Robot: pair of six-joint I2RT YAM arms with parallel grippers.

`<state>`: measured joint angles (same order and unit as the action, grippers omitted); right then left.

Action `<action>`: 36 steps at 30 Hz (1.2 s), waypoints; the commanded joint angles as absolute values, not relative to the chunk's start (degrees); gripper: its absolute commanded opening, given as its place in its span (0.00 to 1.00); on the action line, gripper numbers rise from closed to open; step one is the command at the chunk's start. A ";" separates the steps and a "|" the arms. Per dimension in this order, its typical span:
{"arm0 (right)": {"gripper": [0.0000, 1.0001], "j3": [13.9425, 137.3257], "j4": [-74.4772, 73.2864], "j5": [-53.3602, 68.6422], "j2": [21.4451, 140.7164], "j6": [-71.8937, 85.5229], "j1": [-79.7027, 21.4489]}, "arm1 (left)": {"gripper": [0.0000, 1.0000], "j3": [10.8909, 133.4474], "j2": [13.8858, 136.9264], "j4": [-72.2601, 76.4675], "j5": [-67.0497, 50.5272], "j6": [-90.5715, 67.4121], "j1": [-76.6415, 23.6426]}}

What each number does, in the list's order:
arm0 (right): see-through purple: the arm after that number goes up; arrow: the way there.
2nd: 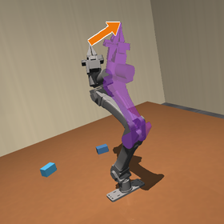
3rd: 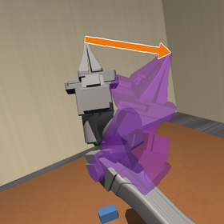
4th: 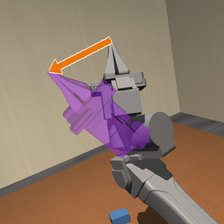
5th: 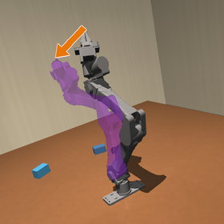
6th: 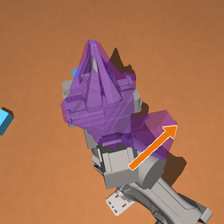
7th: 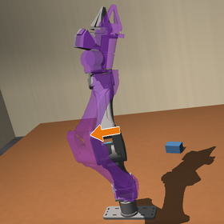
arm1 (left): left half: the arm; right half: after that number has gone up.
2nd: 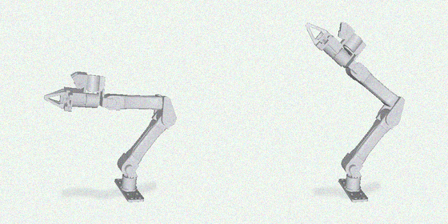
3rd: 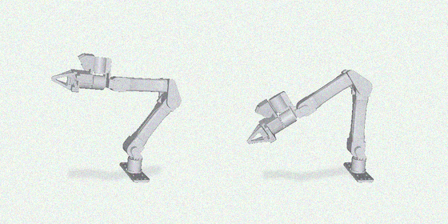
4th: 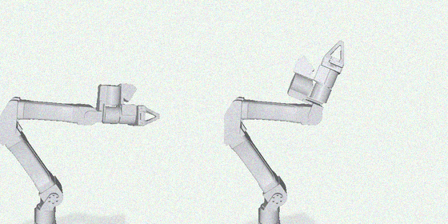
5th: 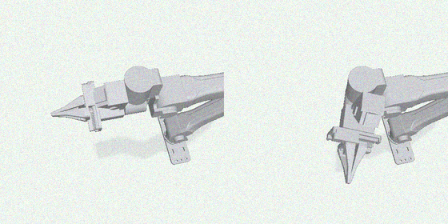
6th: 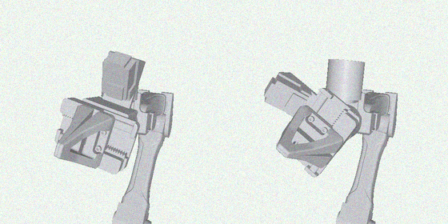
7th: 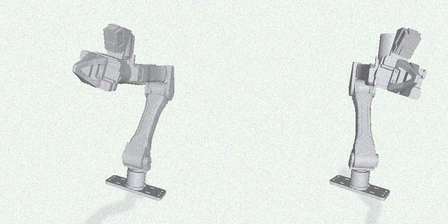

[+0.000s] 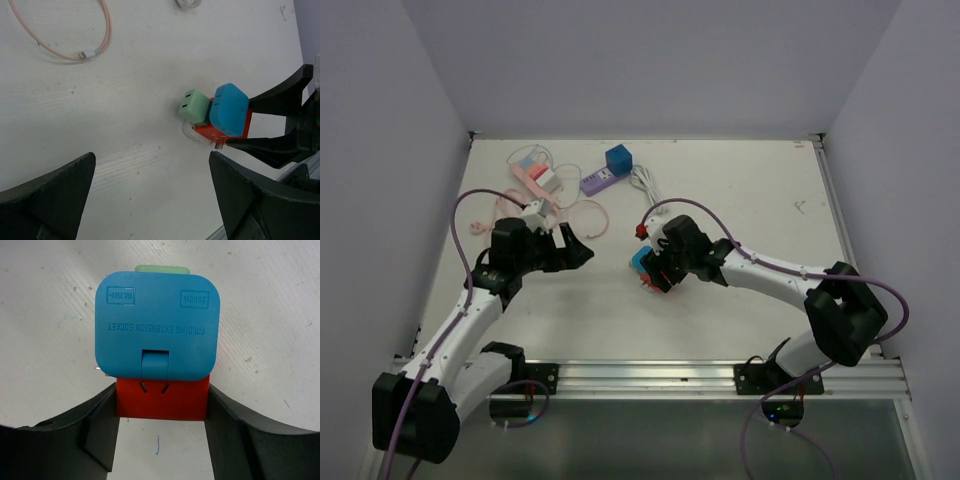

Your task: Pull the plug off the socket

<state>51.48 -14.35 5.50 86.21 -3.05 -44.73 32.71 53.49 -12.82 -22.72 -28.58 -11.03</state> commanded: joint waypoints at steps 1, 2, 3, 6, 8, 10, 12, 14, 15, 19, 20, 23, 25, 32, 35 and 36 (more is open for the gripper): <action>0.56 51.24 -11.69 4.22 85.70 -4.40 -45.35 | 1.00 31.73 54.14 -9.06 -23.03 -31.11 -12.65; 0.58 50.98 -11.34 4.31 85.43 -4.13 -45.35 | 1.00 31.73 54.31 -8.36 -23.11 -31.46 -13.35; 0.58 50.45 -10.38 4.48 85.34 -3.61 -45.35 | 1.00 31.73 54.58 -8.00 -23.03 -32.25 -13.71; 0.59 49.23 -8.01 5.36 84.99 -2.55 -45.44 | 1.00 31.73 55.81 -6.07 -23.73 -34.35 -15.11; 0.60 48.17 -6.25 5.27 84.64 -1.94 -45.44 | 1.00 31.82 56.95 -4.58 -24.08 -35.50 -15.47; 0.66 46.59 -3.70 5.01 84.38 -0.88 -45.44 | 1.00 32.17 58.18 -3.78 -24.78 -36.65 -15.73; 0.71 45.10 -1.51 5.18 83.94 -0.44 -45.44 | 1.00 33.04 58.97 -3.25 -24.96 -37.26 -16.08; 0.73 44.21 -0.36 5.27 83.32 1.75 -45.44 | 1.00 33.66 60.11 -2.64 -24.96 -37.62 -16.26; 0.73 43.51 1.13 5.36 82.89 2.45 -45.44 | 1.00 34.27 60.55 -2.38 -24.96 -37.79 -16.43; 0.73 42.63 2.29 5.10 81.92 3.25 -45.44 | 1.00 35.68 63.54 -1.58 -24.96 -37.97 -16.70; 0.73 42.63 2.29 5.27 81.57 3.34 -45.44 | 1.00 35.86 63.98 -1.15 -25.05 -38.06 -16.79; 0.74 42.80 1.76 5.45 79.98 3.25 -45.35 | 1.00 36.30 65.65 -1.05 -24.87 -38.23 -16.79; 0.75 43.15 1.15 5.27 79.28 2.82 -45.44 | 1.00 36.56 66.61 1.23 -24.79 -38.41 -16.79; 0.78 45.09 0.18 4.84 81.29 1.85 -45.35 | 1.00 37.18 68.55 2.64 -24.70 -38.76 -16.79; 0.78 44.91 0.18 3.26 81.91 1.32 -45.44 | 1.00 36.74 68.64 2.72 -24.70 -38.58 -16.79; 0.77 44.74 0.26 2.90 82.18 1.23 -45.44 | 1.00 36.56 68.56 2.72 -24.78 -38.50 -16.79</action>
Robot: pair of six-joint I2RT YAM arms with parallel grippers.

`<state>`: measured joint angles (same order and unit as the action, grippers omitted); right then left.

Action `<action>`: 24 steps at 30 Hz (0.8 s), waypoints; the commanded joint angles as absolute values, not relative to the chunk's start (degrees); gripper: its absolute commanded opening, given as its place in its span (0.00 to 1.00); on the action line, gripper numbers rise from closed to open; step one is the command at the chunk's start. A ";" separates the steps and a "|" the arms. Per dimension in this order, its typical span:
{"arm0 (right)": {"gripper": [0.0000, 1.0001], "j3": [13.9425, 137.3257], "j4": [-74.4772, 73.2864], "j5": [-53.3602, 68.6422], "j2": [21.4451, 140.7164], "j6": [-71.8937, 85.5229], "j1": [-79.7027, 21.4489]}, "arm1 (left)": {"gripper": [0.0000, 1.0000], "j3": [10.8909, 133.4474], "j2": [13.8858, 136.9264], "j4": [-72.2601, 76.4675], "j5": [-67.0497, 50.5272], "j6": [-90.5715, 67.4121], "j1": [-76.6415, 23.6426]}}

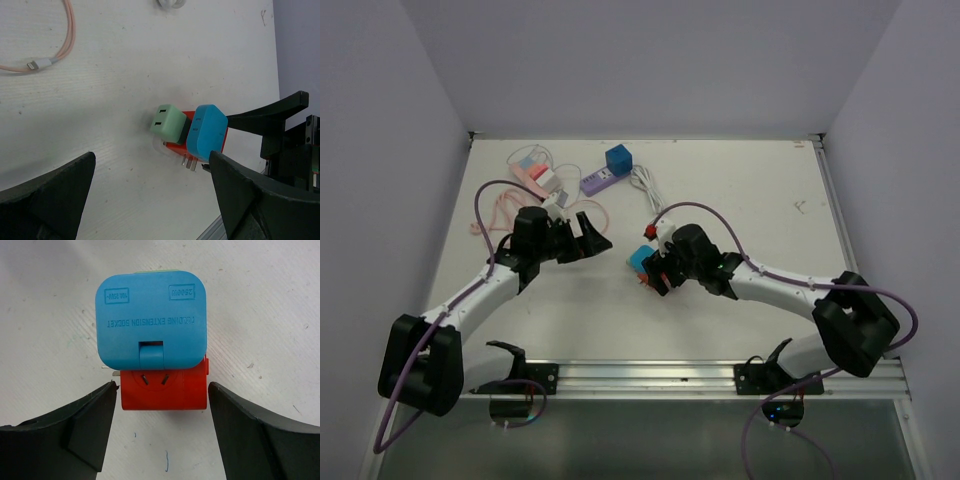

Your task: Pull the plug off the socket

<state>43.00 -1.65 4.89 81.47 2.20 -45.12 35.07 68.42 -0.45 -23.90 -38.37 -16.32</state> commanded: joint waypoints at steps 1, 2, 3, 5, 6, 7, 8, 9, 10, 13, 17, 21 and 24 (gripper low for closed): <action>0.77 44.65 0.35 2.64 82.26 0.97 -45.44 | 1.00 36.48 68.73 2.99 -24.87 -38.50 -16.79; 0.77 44.56 0.53 2.38 82.44 0.88 -45.44 | 0.99 36.04 68.82 3.16 -25.05 -38.50 -16.79; 0.76 44.56 0.79 2.46 82.96 0.53 -45.44 | 1.00 35.95 68.91 3.25 -25.48 -38.76 -16.79; 0.76 44.56 1.31 2.37 83.67 0.44 -45.35 | 1.00 35.60 69.26 3.69 -25.93 -39.02 -16.79; 0.75 44.47 2.01 2.20 83.85 0.44 -45.35 | 1.00 35.60 69.34 3.78 -26.19 -39.28 -16.79; 0.75 44.47 2.46 2.20 84.28 0.44 -45.44 | 1.00 35.60 69.52 3.78 -26.19 -39.29 -16.79; 0.74 44.56 2.72 2.28 84.37 0.44 -45.44 | 1.00 35.68 69.52 3.78 -26.19 -39.20 -16.79; 0.73 44.73 2.90 2.81 84.55 0.44 -45.44 | 1.00 35.68 69.61 3.78 -26.02 -39.29 -16.79; 0.73 45.00 2.90 3.25 85.07 0.44 -45.35 | 1.00 35.77 69.87 3.78 -26.10 -39.29 -16.79; 0.71 45.26 3.69 4.13 85.52 0.44 -45.44 | 0.99 36.03 70.66 3.78 -26.45 -39.46 -16.79; 0.61 45.61 4.04 4.92 85.43 -1.58 -45.44 | 1.00 35.95 71.02 3.95 -26.81 -40.60 -16.87; 0.30 46.23 3.08 5.62 83.86 -2.02 -45.35 | 1.00 36.56 71.19 3.61 -27.07 -42.01 -16.79; 0.05 46.76 1.77 6.85 81.14 -1.85 -45.44 | 1.00 37.70 71.19 2.81 -27.25 -43.59 -16.79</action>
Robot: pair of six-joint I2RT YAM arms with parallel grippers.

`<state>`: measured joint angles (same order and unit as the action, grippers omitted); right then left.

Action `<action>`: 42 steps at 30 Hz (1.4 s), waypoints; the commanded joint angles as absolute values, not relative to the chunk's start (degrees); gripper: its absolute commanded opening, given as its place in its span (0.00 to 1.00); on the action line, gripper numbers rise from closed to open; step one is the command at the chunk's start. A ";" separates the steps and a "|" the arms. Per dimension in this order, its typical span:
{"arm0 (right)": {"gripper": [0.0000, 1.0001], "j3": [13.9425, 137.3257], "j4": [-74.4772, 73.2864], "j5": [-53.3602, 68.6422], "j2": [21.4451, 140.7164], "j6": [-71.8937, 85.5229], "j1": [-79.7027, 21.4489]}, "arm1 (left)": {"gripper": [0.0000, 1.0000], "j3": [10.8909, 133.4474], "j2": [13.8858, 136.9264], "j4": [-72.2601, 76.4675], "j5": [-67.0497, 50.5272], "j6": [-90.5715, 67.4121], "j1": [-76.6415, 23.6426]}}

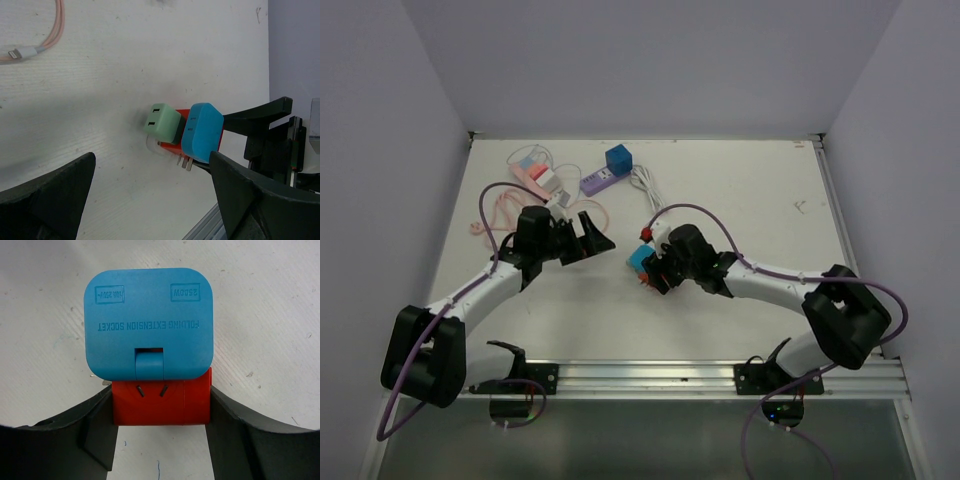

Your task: Pull the plug off the socket

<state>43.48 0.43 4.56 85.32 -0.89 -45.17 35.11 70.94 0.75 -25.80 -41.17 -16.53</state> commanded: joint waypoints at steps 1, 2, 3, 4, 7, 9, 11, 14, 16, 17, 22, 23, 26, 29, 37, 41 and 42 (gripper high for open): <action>0.00 46.84 1.50 7.03 80.43 -1.67 -45.44 | 0.99 38.05 71.37 2.29 -27.25 -44.12 -16.79; 0.00 46.76 1.32 7.21 79.46 -1.06 -45.35 | 1.00 38.67 71.54 1.94 -27.25 -45.25 -16.79; 0.00 46.67 1.41 7.21 77.71 -0.71 -45.35 | 1.00 38.93 71.72 1.67 -27.25 -45.87 -16.79; 0.00 46.58 1.58 7.12 76.56 -0.44 -45.44 | 1.00 39.20 71.81 1.50 -27.25 -46.49 -16.79; 0.00 45.44 4.04 7.65 73.14 4.47 -45.44 | 0.99 39.37 71.89 2.46 -27.69 -49.12 -16.79; 0.00 44.21 6.23 7.74 71.73 7.90 -45.44 | 0.99 39.29 71.90 2.98 -27.95 -51.15 -16.87; 0.00 43.34 7.64 7.65 70.23 11.05 -45.44 | 0.98 39.29 71.81 4.48 -28.47 -53.60 -16.87; 0.00 42.54 10.19 7.39 69.00 14.57 -45.44 | 0.97 39.11 71.37 7.81 -29.00 -56.67 -17.49; 0.00 42.28 11.86 7.12 68.64 15.99 -45.44 | 0.97 39.37 71.19 10.01 -28.92 -57.83 -18.36; 0.00 42.19 12.30 7.03 68.64 17.39 -45.44 | 0.96 39.46 71.19 10.54 -28.83 -58.53 -18.72; 0.00 42.36 14.06 7.12 69.08 18.98 -45.44 | 0.93 40.07 71.10 13.53 -27.60 -60.47 -20.82; 0.00 42.28 14.24 6.86 69.17 19.33 -45.44 | 0.92 40.17 71.10 13.54 -27.16 -60.12 -21.09; 0.00 41.92 15.55 6.85 68.91 20.65 -45.44 | 0.89 40.87 72.33 12.66 -25.40 -60.03 -22.14; 0.00 42.01 15.91 7.29 69.17 21.27 -45.44 | 0.84 40.96 73.04 13.18 -25.31 -60.47 -22.67; 0.00 41.57 16.43 7.47 69.78 21.01 -45.53 | 0.65 44.12 74.71 12.22 -23.82 -59.41 -24.61; 0.00 41.48 16.44 7.65 70.05 20.83 -45.53 | 0.51 44.03 75.32 12.48 -23.91 -59.41 -25.05; 0.00 41.48 16.52 7.65 70.14 20.83 -45.53 | 0.47 43.95 75.41 12.57 -23.99 -59.50 -25.05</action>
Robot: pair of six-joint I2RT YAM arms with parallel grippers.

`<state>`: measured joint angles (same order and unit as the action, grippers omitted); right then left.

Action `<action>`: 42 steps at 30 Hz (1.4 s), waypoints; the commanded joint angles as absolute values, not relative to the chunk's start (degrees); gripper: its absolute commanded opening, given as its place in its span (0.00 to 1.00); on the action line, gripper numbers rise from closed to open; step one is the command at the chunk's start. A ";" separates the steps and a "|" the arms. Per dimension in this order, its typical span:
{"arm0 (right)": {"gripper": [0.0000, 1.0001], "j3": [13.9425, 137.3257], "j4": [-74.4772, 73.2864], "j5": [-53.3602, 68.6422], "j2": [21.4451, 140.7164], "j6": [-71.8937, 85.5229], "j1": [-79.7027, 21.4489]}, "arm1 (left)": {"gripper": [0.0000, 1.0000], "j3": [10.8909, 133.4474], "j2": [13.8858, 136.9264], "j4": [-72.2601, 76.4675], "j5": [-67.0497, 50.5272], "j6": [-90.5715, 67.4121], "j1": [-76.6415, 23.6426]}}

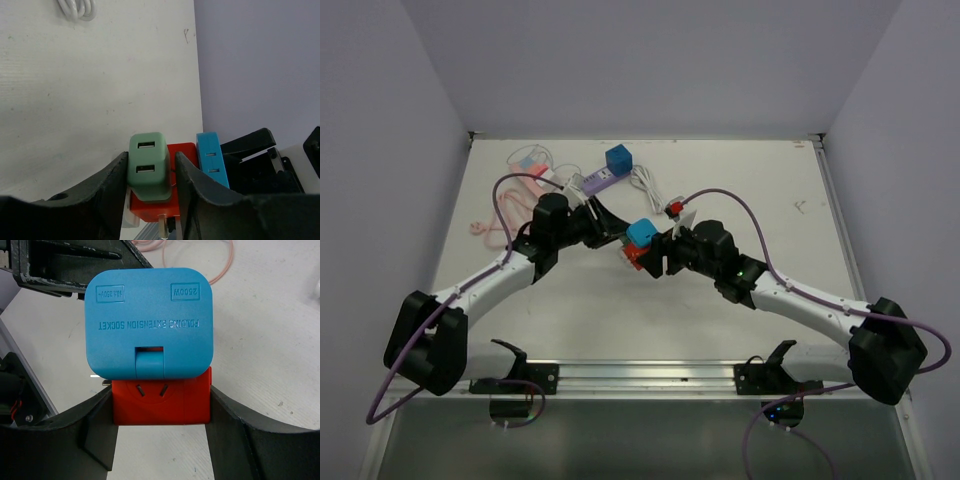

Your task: Pull the plug off the socket

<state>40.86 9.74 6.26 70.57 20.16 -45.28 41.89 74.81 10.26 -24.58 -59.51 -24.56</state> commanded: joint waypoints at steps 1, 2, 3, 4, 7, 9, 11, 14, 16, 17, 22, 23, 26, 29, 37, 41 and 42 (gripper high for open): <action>0.00 41.31 16.61 7.65 70.05 20.92 -45.61 | 0.44 43.95 75.41 12.57 -23.99 -59.41 -25.22; 0.00 41.22 16.79 7.56 70.14 20.92 -45.70 | 0.38 43.86 75.41 12.66 -24.08 -59.50 -25.31; 0.00 41.22 16.79 7.56 70.22 21.00 -45.70 | 0.35 43.94 75.41 12.57 -24.08 -59.68 -25.31; 0.00 41.13 16.87 7.47 70.05 21.01 -45.79 | 0.32 43.68 75.50 12.66 -24.08 -59.68 -25.40; 0.00 40.96 16.79 7.56 69.79 21.01 -45.97 | 0.03 42.98 75.06 12.74 -24.00 -60.12 -25.40; 0.00 40.78 16.61 8.00 69.44 21.01 -45.88 | 0.00 42.02 74.45 13.09 -22.77 -60.64 -25.40; 0.00 40.26 16.17 8.17 69.08 20.74 -46.05 | 0.00 41.40 74.01 14.06 -22.33 -61.08 -25.31; 0.00 38.59 15.39 8.17 67.51 20.48 -45.97 | 0.00 40.87 73.30 13.89 -20.13 -61.43 -25.22; 0.00 37.27 14.77 8.17 66.02 20.13 -46.05 | 0.00 40.52 72.60 13.62 -18.11 -61.52 -25.05; 0.00 36.74 13.90 8.17 65.48 19.95 -46.05 | 0.00 40.43 72.25 13.71 -17.32 -61.52 -24.87; 0.00 33.32 10.55 8.17 61.35 18.37 -46.14 | 0.00 38.33 69.09 14.41 -11.17 -63.45 -24.00; 0.00 32.96 9.59 8.09 59.96 18.20 -46.14 | 0.00 38.32 68.65 14.50 -10.21 -63.81 -23.91; 0.00 31.29 8.70 8.70 58.36 17.49 -46.14 | 0.00 38.15 68.47 14.50 -8.79 -64.68 -23.73; 0.00 29.80 7.04 9.23 57.13 17.05 -46.14 | 0.00 38.23 68.12 14.41 -6.86 -65.30 -23.55; 0.00 25.41 4.75 8.97 52.57 17.31 -46.14 | 0.00 38.58 65.31 12.92 -0.62 -65.40 -23.20; 0.00 24.08 3.78 8.88 49.93 18.19 -46.14 | 0.00 39.20 66.52 12.13 -1.48 -61.62 -20.84; 0.00 24.00 3.17 8.62 49.66 18.19 -46.14 | 0.00 39.03 67.32 12.22 -4.80 -60.92 -19.09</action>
